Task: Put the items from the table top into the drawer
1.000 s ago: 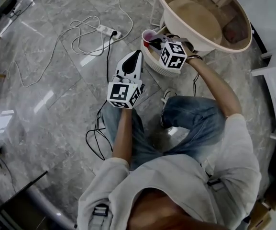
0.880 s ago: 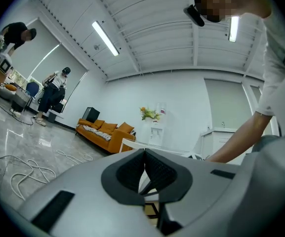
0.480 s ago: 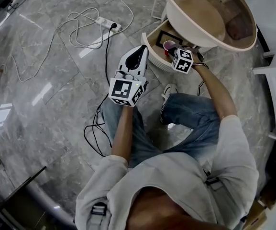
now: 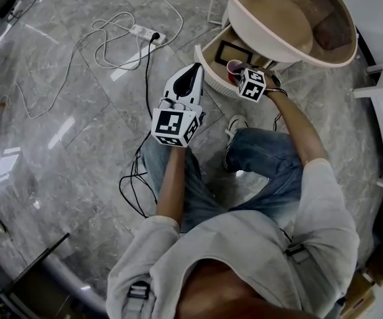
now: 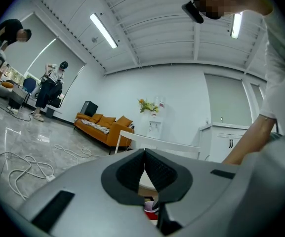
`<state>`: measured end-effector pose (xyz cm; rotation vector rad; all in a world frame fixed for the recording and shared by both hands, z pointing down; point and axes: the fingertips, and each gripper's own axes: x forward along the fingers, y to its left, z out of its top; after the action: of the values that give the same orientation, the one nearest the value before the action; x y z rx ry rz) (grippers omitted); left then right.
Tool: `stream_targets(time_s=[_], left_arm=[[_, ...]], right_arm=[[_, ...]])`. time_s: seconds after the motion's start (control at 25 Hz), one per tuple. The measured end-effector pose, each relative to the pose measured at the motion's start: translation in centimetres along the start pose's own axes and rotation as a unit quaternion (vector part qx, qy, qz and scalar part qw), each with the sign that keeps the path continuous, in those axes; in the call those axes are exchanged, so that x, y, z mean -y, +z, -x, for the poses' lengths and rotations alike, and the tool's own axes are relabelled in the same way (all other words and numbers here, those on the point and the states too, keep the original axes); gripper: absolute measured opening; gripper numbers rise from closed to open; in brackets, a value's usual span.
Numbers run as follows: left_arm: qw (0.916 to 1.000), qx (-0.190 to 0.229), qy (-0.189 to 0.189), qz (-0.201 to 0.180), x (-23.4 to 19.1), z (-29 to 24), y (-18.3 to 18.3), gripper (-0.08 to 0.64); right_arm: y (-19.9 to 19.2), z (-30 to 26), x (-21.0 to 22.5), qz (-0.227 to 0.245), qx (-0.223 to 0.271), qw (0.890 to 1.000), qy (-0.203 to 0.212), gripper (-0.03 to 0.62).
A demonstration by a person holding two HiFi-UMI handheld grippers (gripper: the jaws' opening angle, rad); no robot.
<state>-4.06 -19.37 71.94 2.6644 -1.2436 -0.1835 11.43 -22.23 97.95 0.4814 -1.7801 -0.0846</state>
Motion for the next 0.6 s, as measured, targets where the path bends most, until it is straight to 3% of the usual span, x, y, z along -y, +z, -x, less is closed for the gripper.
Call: stream_targets(time_s=[0.08, 0.6], left_arm=[[1.0000, -0.003, -0.002, -0.001, 0.0, -0.2, -0.2, 0.015], [0.9997, -0.024, -0.010, 0.005, 0.4, -0.9, -1.4, 0.015]], right_arm=[[0.0, -0.1, -0.4, -0.009, -0.001, 1.000, 0.016, 0.123], [1.4, 2.3, -1.5, -0.017, 0.030, 0.998, 0.049, 0.159]])
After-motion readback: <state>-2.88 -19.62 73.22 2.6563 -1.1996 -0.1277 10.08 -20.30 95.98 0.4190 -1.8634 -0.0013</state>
